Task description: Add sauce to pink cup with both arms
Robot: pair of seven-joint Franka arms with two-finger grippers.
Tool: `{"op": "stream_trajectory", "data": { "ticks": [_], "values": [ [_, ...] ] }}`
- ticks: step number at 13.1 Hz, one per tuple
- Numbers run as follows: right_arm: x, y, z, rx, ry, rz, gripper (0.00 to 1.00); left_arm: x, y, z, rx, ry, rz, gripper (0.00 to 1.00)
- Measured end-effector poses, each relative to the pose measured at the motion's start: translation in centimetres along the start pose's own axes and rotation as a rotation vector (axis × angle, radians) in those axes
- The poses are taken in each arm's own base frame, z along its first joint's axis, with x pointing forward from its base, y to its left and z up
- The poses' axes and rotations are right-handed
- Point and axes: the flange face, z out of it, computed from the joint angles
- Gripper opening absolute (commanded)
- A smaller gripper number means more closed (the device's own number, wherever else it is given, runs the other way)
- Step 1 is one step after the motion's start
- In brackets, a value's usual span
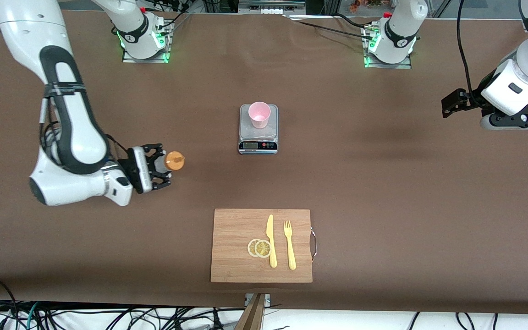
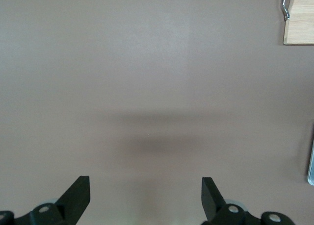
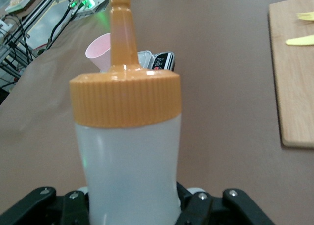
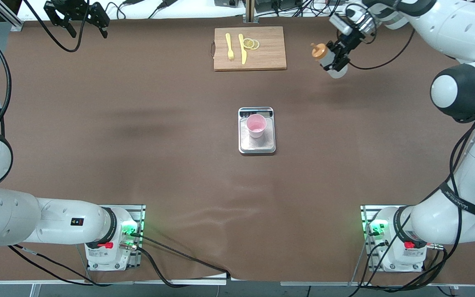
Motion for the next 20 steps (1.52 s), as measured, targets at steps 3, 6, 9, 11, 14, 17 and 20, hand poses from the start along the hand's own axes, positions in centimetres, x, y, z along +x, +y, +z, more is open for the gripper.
{"op": "stream_trajectory", "data": {
  "ticks": [3,6,9,11,14,17,20],
  "values": [
    [3.2,0.1,3.4,0.024,-0.090,-0.052,0.00,0.0,0.0,0.0,0.000,0.000,0.000,1.00],
    [5.6,-0.2,6.2,0.045,-0.218,-0.020,0.00,0.0,0.0,0.0,0.000,0.000,0.000,1.00],
    [8.2,-0.5,8.4,0.039,-0.282,-0.009,0.00,0.0,0.0,0.0,0.000,0.000,0.000,1.00],
    [9.9,-1.0,8.9,0.031,-0.301,0.016,0.00,0.0,0.0,0.0,0.000,0.000,0.000,1.00],
    [13.5,-2.6,9.8,0.006,-0.385,0.060,0.00,0.0,0.0,0.0,0.000,0.000,0.000,1.00],
    [16.1,-4.1,11.6,-0.002,-0.467,0.072,0.00,0.0,0.0,0.0,0.000,0.000,0.000,1.00],
    [16.5,-4.9,13.4,0.012,-0.521,0.074,0.00,0.0,-0.1,0.0,0.000,0.000,-0.001,1.00]
  ]
}}
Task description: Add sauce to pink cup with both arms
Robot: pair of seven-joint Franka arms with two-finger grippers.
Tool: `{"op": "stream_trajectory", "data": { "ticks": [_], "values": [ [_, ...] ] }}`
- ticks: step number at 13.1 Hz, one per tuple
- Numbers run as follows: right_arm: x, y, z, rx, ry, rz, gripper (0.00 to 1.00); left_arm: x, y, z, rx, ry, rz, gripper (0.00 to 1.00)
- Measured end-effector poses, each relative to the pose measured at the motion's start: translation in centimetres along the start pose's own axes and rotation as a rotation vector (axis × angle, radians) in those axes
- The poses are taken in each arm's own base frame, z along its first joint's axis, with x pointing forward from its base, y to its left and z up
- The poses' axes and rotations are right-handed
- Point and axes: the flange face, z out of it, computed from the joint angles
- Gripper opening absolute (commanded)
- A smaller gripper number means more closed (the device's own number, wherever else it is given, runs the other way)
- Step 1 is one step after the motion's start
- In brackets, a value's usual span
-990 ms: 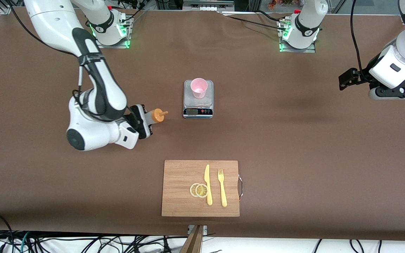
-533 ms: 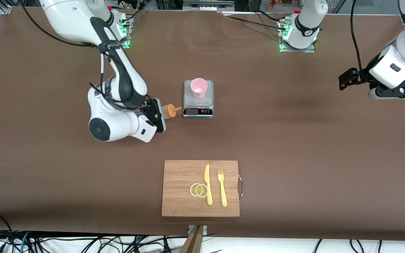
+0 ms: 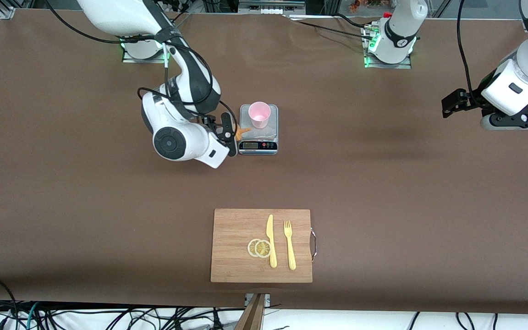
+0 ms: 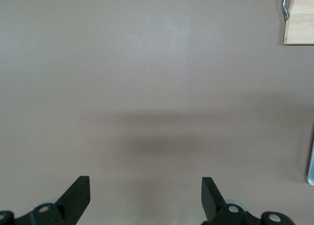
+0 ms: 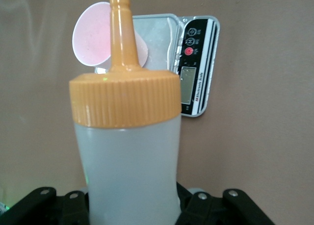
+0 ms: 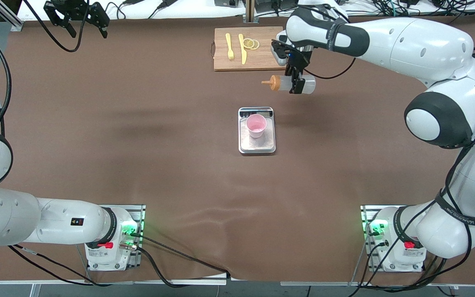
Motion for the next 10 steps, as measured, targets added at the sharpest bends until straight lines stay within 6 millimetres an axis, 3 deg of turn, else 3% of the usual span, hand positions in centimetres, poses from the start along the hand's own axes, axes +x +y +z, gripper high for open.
{"op": "stream_trajectory", "data": {
  "ticks": [10],
  "values": [
    [1.7,-2.2,2.6,0.001,-0.150,0.037,0.00,0.0,0.0,0.2,0.001,-0.012,0.000,1.00]
  ]
}}
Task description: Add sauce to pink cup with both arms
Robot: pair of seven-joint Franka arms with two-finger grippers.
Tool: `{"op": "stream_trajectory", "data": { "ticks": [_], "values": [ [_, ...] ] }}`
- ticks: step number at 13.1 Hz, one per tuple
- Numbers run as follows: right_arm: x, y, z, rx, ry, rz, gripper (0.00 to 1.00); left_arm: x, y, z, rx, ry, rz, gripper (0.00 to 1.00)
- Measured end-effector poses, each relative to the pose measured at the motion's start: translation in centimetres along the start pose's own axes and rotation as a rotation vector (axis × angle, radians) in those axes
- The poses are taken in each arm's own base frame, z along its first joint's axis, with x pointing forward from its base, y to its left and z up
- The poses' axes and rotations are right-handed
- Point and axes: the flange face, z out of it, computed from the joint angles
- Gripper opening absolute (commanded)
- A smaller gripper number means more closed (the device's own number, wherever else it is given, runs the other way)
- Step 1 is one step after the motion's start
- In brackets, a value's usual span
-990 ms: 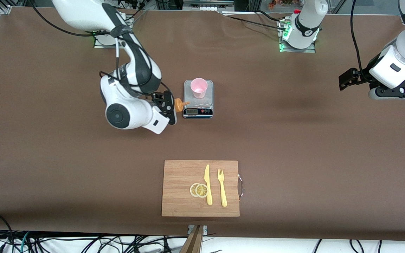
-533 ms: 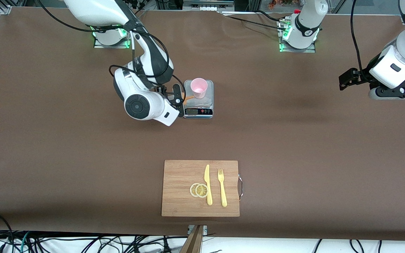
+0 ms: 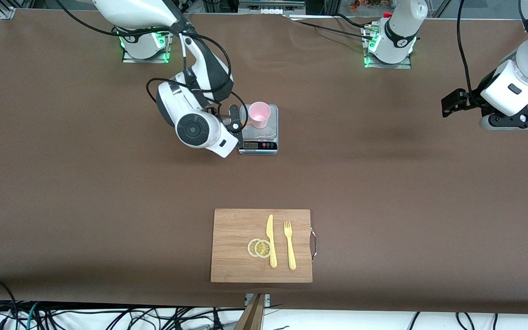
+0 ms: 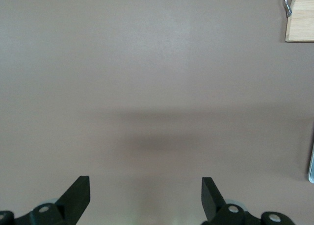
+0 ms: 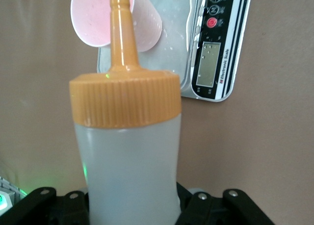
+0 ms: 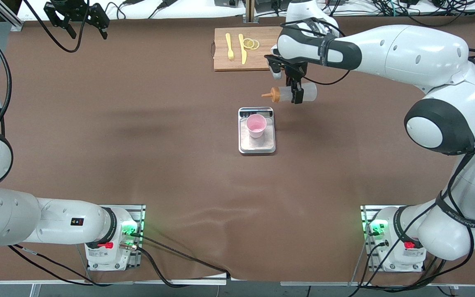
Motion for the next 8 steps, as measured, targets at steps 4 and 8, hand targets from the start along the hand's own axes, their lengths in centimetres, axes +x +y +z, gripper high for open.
{"op": "stream_trajectory", "data": {
  "ticks": [4,8],
  "values": [
    [1.6,-0.9,0.9,-0.008,-0.052,0.020,0.00,0.0,-0.1,0.0,0.000,0.000,-0.001,1.00],
    [2.8,-1.6,1.2,-0.017,-0.081,0.028,0.00,0.0,-0.1,0.0,0.000,-0.001,-0.003,1.00]
  ]
}}
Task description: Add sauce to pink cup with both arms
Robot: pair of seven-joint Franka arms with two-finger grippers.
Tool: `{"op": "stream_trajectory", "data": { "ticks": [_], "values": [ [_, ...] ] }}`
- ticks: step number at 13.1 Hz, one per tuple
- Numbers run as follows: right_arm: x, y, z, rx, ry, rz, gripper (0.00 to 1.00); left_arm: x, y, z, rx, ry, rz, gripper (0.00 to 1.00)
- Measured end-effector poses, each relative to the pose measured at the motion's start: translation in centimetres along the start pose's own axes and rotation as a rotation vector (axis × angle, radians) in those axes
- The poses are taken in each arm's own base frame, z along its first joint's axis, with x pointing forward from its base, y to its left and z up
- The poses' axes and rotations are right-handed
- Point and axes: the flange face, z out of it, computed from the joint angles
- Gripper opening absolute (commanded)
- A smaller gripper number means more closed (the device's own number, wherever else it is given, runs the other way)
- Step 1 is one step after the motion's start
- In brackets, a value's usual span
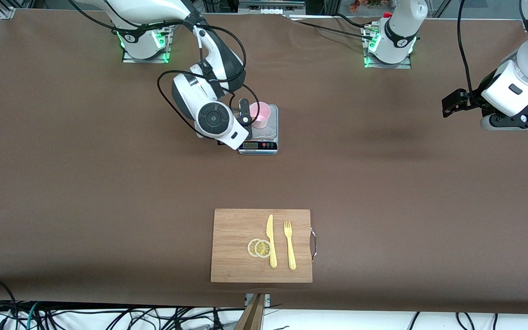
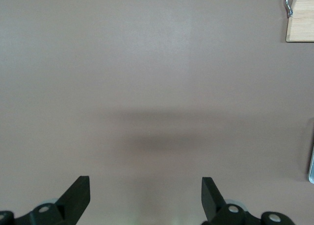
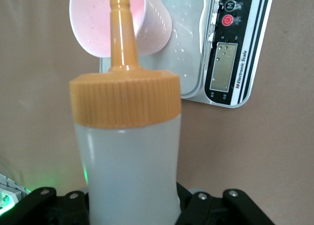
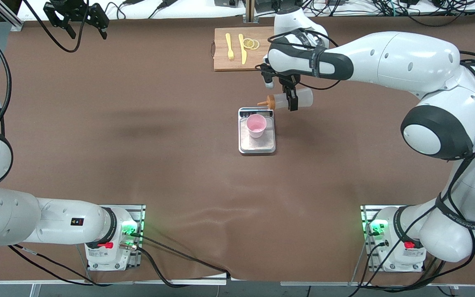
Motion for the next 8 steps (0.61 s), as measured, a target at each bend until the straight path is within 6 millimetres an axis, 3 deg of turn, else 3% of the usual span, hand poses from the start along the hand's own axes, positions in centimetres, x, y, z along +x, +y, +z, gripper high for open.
{"op": "stream_trajectory", "data": {
  "ticks": [8],
  "values": [
    [0.75,-1.05,0.53,0.001,-0.087,0.015,0.00,0.00,0.00,0.00,0.000,0.000,0.000,1.00]
  ]
}}
